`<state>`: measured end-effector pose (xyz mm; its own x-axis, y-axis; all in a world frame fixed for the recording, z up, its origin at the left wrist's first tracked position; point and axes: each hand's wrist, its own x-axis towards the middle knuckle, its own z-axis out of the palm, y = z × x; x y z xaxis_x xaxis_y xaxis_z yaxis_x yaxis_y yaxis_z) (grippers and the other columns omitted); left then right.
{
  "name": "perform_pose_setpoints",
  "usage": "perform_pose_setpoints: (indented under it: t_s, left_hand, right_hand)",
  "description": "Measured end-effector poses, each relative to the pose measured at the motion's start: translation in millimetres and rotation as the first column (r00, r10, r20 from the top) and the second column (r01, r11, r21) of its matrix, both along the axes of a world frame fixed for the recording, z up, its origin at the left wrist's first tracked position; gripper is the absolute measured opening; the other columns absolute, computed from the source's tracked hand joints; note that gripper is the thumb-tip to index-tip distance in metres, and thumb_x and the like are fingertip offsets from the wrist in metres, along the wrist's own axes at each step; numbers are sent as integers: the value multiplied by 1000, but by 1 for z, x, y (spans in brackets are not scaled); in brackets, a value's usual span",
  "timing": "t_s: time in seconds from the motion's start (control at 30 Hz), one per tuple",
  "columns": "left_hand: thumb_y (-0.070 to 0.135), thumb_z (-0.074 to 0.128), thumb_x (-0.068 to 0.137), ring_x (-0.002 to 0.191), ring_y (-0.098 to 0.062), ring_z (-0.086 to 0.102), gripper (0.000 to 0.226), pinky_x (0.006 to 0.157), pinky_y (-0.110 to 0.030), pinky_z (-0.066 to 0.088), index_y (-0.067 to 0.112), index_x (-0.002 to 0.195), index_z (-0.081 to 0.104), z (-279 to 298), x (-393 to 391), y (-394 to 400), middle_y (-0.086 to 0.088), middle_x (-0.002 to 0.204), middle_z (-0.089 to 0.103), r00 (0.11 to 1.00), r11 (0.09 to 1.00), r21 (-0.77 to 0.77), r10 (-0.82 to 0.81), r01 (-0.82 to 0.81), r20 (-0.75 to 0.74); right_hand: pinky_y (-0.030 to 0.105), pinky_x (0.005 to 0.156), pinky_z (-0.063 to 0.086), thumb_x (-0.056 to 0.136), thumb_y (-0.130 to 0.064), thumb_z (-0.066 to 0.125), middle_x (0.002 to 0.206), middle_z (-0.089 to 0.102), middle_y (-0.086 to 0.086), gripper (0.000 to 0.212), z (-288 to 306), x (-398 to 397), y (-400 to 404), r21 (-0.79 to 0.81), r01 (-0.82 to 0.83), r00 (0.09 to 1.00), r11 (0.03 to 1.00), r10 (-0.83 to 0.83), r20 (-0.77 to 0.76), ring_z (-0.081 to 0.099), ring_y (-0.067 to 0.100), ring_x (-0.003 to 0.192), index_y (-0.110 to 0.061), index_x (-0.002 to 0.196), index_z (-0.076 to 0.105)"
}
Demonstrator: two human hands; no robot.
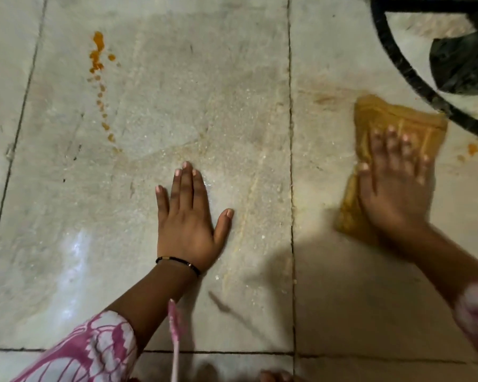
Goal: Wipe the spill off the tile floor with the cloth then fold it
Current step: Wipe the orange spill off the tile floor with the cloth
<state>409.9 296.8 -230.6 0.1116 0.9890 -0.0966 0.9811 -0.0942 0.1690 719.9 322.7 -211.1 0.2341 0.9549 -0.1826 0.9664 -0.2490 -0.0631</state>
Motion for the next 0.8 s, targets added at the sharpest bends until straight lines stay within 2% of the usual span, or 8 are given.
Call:
perform_pose_setpoints:
  t_s: [0.13, 0.27, 0.37, 0.53, 0.63, 0.67, 0.73, 0.8]
  left_hand:
    - [58, 23, 91, 145, -29, 5, 81, 116, -49, -3, 1, 148, 14, -1, -1, -1, -17, 157, 10, 1000, 1000, 1, -1, 1, -6]
    - [59, 22, 91, 145, -29, 5, 82, 116, -48, -4, 2, 149, 13, 0, -1, 0, -17, 157, 9, 1000, 1000, -2, -15, 15, -2]
    - [59, 22, 90, 145, -28, 6, 82, 116, -49, -2, 3, 149, 13, 0, -1, 0, -16, 157, 10, 1000, 1000, -10, -18, 18, -8]
    - [59, 22, 90, 146, -27, 4, 82, 116, -49, -4, 4, 149, 11, -4, -2, -2, -15, 158, 8, 1000, 1000, 19, 0, -1, 12]
    - [43, 36, 89, 144, -33, 7, 76, 115, -53, 0, -2, 147, 15, 10, 23, -9, -20, 156, 9, 975, 994, 38, 97, -106, 202]
    - [37, 40, 87, 144, -35, 9, 75, 115, -53, 0, -2, 146, 17, 17, 42, -13, -21, 155, 11, 956, 997, 53, 41, -59, 289]
    - [36, 40, 87, 144, -29, 9, 73, 115, -47, -3, 1, 147, 17, 28, 84, -21, -18, 156, 14, 908, 982, 103, -187, 160, 374]
    - [44, 32, 88, 145, -22, 5, 74, 115, -44, -7, 6, 149, 12, 29, 119, -21, -12, 157, 10, 872, 929, 114, -371, 353, 321]
  right_hand:
    - [59, 112, 10, 93, -42, 22, 158, 14, 18, 67, -3, -57, -78, -5, -141, 988, 990, 142, 54, 15, 38, 144, -11, 152, 15]
    - [60, 113, 9, 89, -43, 30, 157, 19, 15, 70, -10, -103, -65, 1, -287, 957, 958, 287, 47, 17, 38, 144, -11, 151, 21]
    - [60, 114, 12, 89, -42, 35, 158, 16, 14, 71, -5, -108, -78, -4, -365, 931, 931, 365, 1, 13, 36, 145, -11, 151, 21]
    - [54, 112, 19, 85, -41, 44, 156, 22, 2, 68, -4, -63, -151, -39, -558, 830, 829, 557, -28, 22, 26, 144, -22, 149, 28]
    - [50, 113, 19, 90, -48, 38, 157, 21, 0, 67, 2, -9, -192, -82, -442, 897, 893, 439, -45, 22, 24, 144, -31, 151, 18]
    - [50, 112, 20, 91, -52, 34, 158, 18, 0, 66, 4, 7, -203, -77, -365, 931, 928, 362, -56, 22, 25, 144, -34, 151, 15]
    - [55, 111, 20, 88, -62, 30, 159, 15, 2, 69, 10, 35, -207, -81, -180, 981, 980, 173, -90, 18, 26, 144, -36, 150, 18]
    - [62, 110, 10, 83, -70, 28, 159, 10, 2, 75, 10, 59, -185, -96, -12, 999, 995, 8, -45, 9, 23, 145, -38, 149, 17]
